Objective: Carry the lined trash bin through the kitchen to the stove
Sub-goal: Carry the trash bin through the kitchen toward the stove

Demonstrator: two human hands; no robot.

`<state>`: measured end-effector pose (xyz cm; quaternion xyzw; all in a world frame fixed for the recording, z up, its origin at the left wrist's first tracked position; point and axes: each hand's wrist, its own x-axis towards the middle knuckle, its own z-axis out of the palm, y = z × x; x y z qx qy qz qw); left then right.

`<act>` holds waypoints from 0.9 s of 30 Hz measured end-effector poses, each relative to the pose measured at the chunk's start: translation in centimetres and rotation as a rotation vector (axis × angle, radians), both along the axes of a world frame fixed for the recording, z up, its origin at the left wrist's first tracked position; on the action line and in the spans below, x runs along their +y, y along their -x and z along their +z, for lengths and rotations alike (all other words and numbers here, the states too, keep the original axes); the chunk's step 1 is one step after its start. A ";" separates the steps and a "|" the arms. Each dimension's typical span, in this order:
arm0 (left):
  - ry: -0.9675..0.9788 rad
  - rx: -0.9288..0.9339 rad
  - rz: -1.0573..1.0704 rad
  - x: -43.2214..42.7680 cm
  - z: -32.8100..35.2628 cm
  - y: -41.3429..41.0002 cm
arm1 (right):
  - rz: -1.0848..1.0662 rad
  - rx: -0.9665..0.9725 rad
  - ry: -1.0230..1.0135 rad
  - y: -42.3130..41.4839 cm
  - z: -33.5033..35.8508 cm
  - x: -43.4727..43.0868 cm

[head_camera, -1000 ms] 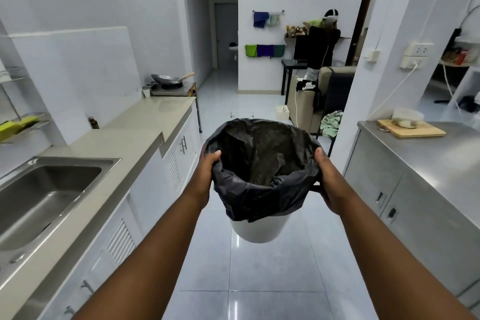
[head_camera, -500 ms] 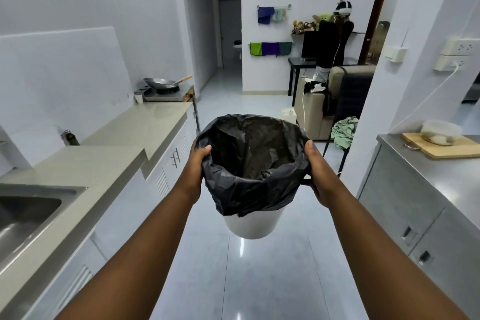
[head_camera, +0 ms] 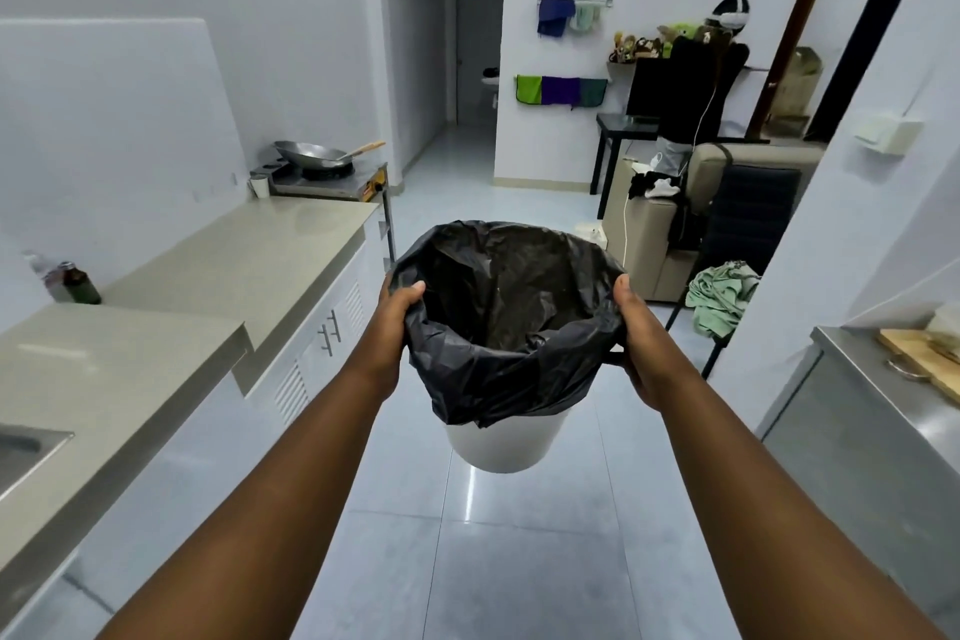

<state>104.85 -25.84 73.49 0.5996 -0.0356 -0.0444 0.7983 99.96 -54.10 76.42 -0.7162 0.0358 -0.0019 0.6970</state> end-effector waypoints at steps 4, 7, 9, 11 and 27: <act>0.008 0.001 -0.010 0.5 -0.3 -8.9 | -0.013 -0.009 0.007 -8.0 -0.1 0.3; 0.002 0.006 -0.038 0.6 0.3 -15.6 | -0.038 -0.004 0.020 -14.0 0.5 0.5; -0.004 0.013 -0.051 0.6 0.7 -19.5 | -0.048 -0.016 0.015 -17.5 1.0 0.6; -0.026 -0.004 -0.059 0.6 1.1 -23.9 | -0.078 -0.025 -0.004 -21.3 1.2 0.3; -0.055 0.014 -0.011 -8.1 -0.5 -52.1 | -0.074 0.005 -0.072 -51.0 -1.7 -8.1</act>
